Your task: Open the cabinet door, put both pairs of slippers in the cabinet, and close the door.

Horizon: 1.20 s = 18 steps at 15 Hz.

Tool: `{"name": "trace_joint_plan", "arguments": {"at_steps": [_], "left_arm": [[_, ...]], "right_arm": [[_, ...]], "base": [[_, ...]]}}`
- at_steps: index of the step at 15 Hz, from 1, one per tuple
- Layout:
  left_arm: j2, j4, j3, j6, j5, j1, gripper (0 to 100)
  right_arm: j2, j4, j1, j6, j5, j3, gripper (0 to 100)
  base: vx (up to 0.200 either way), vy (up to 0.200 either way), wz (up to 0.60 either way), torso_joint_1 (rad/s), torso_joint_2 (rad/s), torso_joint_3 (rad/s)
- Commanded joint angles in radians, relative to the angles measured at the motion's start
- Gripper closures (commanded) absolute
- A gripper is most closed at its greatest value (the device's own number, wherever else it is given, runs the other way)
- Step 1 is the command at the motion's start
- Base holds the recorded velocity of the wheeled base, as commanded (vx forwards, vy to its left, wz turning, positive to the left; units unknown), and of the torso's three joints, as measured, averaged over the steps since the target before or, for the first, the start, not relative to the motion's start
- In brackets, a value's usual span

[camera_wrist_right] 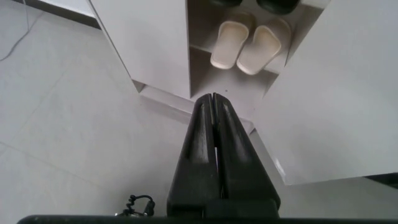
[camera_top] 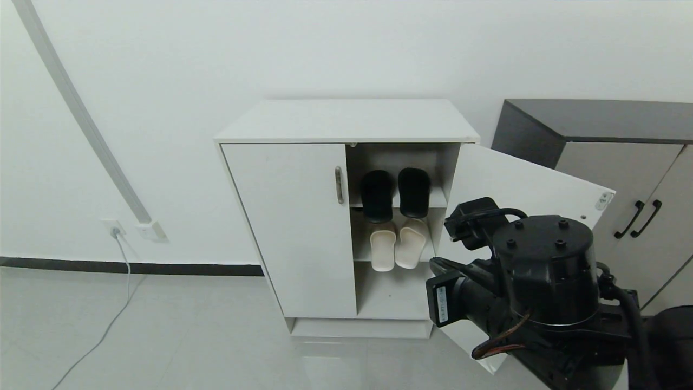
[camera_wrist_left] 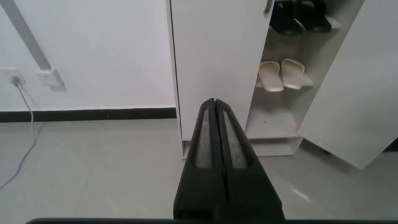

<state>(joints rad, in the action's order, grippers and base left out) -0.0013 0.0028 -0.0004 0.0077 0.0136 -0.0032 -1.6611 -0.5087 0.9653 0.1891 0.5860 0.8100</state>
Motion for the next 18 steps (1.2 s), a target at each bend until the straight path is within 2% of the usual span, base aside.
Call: {"name": "trace_joint_plan", "arguments": {"at_steps": [1, 15, 18], "left_arm": [[0.001, 0.0, 0.0, 0.0, 0.0, 0.0, 100], [0.001, 0.0, -0.001, 0.0, 0.0, 0.0, 100], [0.001, 0.0, 0.0, 0.0, 0.0, 0.0, 100]], "right_arm": [[0.0, -0.001, 0.0, 0.0, 0.002, 0.0, 100], [-0.002, -0.001, -0.008, 0.001, -0.008, -0.009, 100], [-0.002, -0.001, -0.008, 0.001, -0.009, -0.011, 100]], "base": [[0.0, 0.0, 0.0, 0.183, -0.49, -0.31], [0.0, 0.0, 0.0, 0.235, -0.55, -0.323], [0.0, 0.0, 0.0, 0.17, -0.37, -0.199]]}}
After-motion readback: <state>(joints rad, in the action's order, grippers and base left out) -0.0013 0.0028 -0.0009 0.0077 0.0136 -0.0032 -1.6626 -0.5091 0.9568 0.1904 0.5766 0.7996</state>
